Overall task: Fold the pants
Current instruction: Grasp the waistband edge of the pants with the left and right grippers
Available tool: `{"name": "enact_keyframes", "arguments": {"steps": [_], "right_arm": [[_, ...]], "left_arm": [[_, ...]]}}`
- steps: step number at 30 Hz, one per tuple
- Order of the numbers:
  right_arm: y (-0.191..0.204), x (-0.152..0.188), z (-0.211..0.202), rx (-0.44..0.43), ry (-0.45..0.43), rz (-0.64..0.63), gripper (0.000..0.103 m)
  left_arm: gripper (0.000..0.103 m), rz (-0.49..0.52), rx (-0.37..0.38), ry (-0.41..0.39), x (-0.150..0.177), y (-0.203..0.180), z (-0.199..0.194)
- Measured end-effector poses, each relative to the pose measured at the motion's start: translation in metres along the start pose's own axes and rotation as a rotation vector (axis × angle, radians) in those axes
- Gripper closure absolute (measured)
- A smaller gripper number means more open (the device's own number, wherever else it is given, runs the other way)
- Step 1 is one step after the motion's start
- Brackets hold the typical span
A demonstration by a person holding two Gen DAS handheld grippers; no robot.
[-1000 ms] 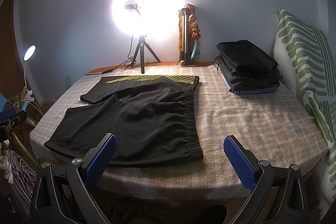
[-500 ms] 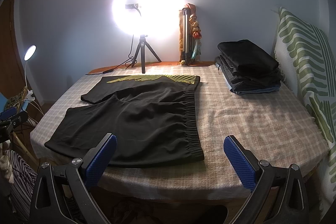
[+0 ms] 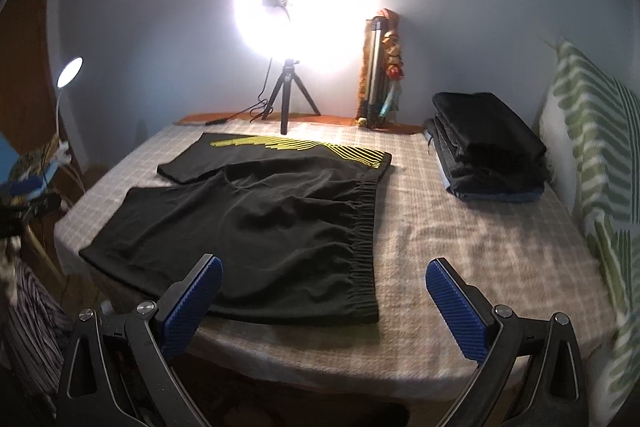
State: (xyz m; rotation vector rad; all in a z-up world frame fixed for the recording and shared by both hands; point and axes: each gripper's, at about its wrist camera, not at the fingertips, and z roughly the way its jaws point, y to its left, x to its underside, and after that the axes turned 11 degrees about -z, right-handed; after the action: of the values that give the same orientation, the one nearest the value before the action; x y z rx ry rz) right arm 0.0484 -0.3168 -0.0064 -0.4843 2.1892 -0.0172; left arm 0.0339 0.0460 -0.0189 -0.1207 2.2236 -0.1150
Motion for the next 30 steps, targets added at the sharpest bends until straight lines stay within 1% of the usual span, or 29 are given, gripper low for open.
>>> {"name": "enact_keyframes", "arguments": {"steps": [2,4,6,8,9,10,13,15,17,18,21,23,26,28,30], "right_arm": [[-0.003,-0.003,0.003,-0.018,0.004,-0.046,0.0],[-0.005,-0.005,0.009,-0.041,0.007,-0.102,0.0],[-0.006,-0.007,0.018,-0.072,0.016,-0.165,0.0],[-0.005,-0.008,0.028,-0.119,0.027,-0.224,0.001],[-0.003,-0.008,0.033,-0.138,0.043,-0.249,0.001],[0.0,-0.009,0.042,-0.169,0.074,-0.291,0.002],[0.013,-0.006,0.061,-0.216,0.138,-0.413,0.011],[0.024,-0.001,0.074,-0.244,0.194,-0.493,0.017],[0.033,0.007,0.085,-0.266,0.239,-0.558,0.021],[0.037,0.01,0.09,-0.276,0.259,-0.586,0.022],[0.049,0.023,0.106,-0.297,0.301,-0.673,0.025],[0.055,0.032,0.116,-0.301,0.331,-0.73,0.029],[0.057,0.043,0.132,-0.277,0.374,-0.794,0.033],[0.056,0.05,0.142,-0.257,0.4,-0.828,0.033],[0.053,0.049,0.143,-0.267,0.385,-0.829,0.033]], "left_arm": [[0.001,0.031,0.019,-0.012,-0.003,0.006,0.002],[0.002,0.08,0.019,-0.006,-0.007,0.011,0.009],[0.011,0.118,0.011,0.018,-0.01,0.016,0.017],[0.015,0.133,0.022,0.045,-0.012,0.022,0.025],[0.018,0.135,0.033,0.068,-0.012,0.026,0.03],[0.019,0.138,0.046,0.097,-0.012,0.029,0.035],[0.022,0.183,0.075,0.155,-0.006,0.029,0.047],[0.03,0.215,0.091,0.191,0.0,0.028,0.054],[0.035,0.231,0.12,0.236,0.005,0.029,0.064],[0.036,0.228,0.134,0.256,0.007,0.03,0.068],[0.037,0.209,0.172,0.333,0.014,0.036,0.082],[0.037,0.226,0.192,0.372,0.02,0.036,0.087],[0.037,0.286,0.202,0.399,0.03,0.031,0.093],[0.037,0.313,0.215,0.419,0.035,0.027,0.096],[0.037,0.339,0.23,0.433,0.04,0.025,0.098]]}}
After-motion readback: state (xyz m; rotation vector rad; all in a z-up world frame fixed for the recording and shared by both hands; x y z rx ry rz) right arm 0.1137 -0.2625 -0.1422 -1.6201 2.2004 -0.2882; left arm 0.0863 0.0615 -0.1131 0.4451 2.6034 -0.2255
